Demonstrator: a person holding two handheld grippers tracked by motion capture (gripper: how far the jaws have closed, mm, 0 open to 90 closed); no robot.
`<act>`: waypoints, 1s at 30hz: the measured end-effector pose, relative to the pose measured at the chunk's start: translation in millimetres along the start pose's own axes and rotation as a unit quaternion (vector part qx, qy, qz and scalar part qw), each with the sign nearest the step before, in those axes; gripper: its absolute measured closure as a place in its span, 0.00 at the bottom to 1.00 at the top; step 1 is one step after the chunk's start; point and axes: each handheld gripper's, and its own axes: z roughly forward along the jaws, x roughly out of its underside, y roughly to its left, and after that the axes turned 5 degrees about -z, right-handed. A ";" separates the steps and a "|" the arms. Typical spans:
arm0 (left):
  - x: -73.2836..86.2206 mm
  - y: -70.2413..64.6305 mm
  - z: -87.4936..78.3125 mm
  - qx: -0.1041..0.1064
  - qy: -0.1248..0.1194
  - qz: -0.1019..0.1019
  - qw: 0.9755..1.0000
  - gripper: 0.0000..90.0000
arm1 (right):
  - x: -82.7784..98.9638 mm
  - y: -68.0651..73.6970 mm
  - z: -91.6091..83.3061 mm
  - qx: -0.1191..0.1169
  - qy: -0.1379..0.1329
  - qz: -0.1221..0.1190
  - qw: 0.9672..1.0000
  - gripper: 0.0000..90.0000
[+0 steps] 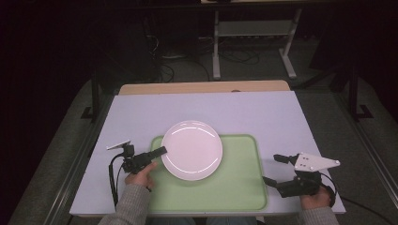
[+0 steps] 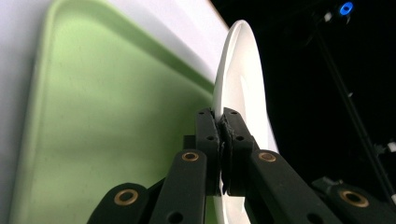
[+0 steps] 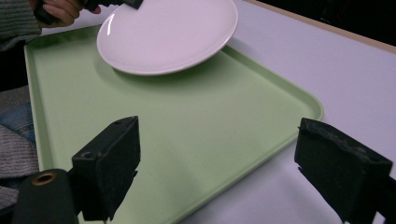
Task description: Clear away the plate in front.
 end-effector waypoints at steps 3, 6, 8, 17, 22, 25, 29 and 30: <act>2.8 -1.0 1.8 -0.016 0.013 0.015 1.000 0.97 | -0.1 0.2 -0.1 0.000 0.000 0.000 1.000 0.15; 5.3 -1.1 2.0 -0.016 0.021 0.013 1.000 0.97 | 0.0 0.2 -0.1 -0.001 0.001 0.001 1.000 0.15; 7.7 -3.2 1.8 -0.019 0.027 0.013 0.999 0.98 | 0.0 0.2 0.0 -0.001 0.001 0.000 1.000 0.15; 12.3 -6.5 0.6 -0.039 0.042 0.017 0.998 0.97 | 0.0 0.5 -0.3 -0.001 -0.001 -0.002 1.000 0.15; 15.7 -7.6 -1.5 -0.048 0.051 0.030 0.997 0.96 | 0.4 0.8 -0.4 -0.001 0.000 -0.002 1.000 0.15; 17.8 -9.2 -1.7 -0.058 0.057 0.049 0.995 0.95 | 0.3 0.8 -0.1 -0.001 0.001 -0.001 1.000 0.15; 19.9 -10.6 -2.2 -0.067 0.067 0.064 0.994 0.93 | 0.6 1.0 -1.1 0.002 -0.001 0.002 1.000 0.15; 20.2 -11.1 -2.2 -0.068 0.068 0.068 0.993 0.93 | 0.8 1.1 -1.5 0.002 -0.002 0.003 1.000 0.15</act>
